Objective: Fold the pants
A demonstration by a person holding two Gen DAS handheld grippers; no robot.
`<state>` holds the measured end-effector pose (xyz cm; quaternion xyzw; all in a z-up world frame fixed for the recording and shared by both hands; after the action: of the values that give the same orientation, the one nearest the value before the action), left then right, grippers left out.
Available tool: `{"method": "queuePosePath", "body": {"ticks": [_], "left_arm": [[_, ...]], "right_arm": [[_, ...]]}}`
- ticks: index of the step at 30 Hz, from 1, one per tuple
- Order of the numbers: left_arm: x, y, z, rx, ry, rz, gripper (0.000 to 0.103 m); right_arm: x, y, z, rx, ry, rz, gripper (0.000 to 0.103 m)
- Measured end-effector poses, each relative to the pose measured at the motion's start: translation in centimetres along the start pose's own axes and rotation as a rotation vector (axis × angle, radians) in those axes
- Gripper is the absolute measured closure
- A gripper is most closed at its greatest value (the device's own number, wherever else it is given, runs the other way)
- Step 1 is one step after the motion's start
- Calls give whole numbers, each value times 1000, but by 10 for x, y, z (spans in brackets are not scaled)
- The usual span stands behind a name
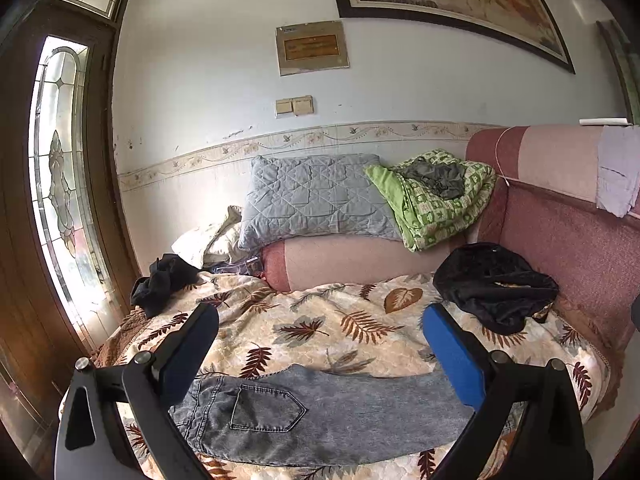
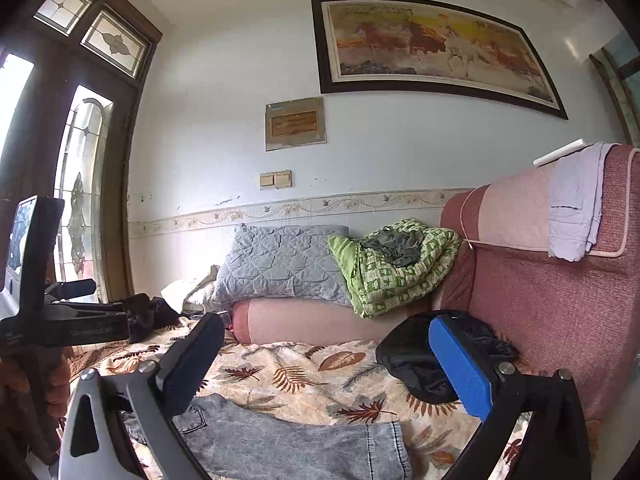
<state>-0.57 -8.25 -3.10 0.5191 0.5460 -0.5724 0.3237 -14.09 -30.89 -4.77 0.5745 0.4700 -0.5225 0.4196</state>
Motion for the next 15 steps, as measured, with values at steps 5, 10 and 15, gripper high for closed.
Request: {"method": "queuePosePath", "body": {"ticks": [5, 10, 15], "left_arm": [[1, 1, -7, -4, -20, 0, 2], [0, -1, -11, -11, -19, 16, 2], [1, -2, -15, -1, -40, 18, 1]], "right_arm": [[8, 8, -9, -14, -29, -30, 0], [3, 7, -15, -22, -28, -17, 0], [-5, 1, -22, -26, -40, 6, 0]]}}
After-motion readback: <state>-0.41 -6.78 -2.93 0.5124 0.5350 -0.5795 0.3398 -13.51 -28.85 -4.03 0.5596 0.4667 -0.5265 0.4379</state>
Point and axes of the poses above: each gripper's, at about its wrist camera, not at the fingertips, and y roughly the way its jaws point, z to its right, x to its underside, the point moved 7 cm from there along y, roughly the way its jaws point, and after that the axes turned 1 degree about y, right-handed, at the moved point
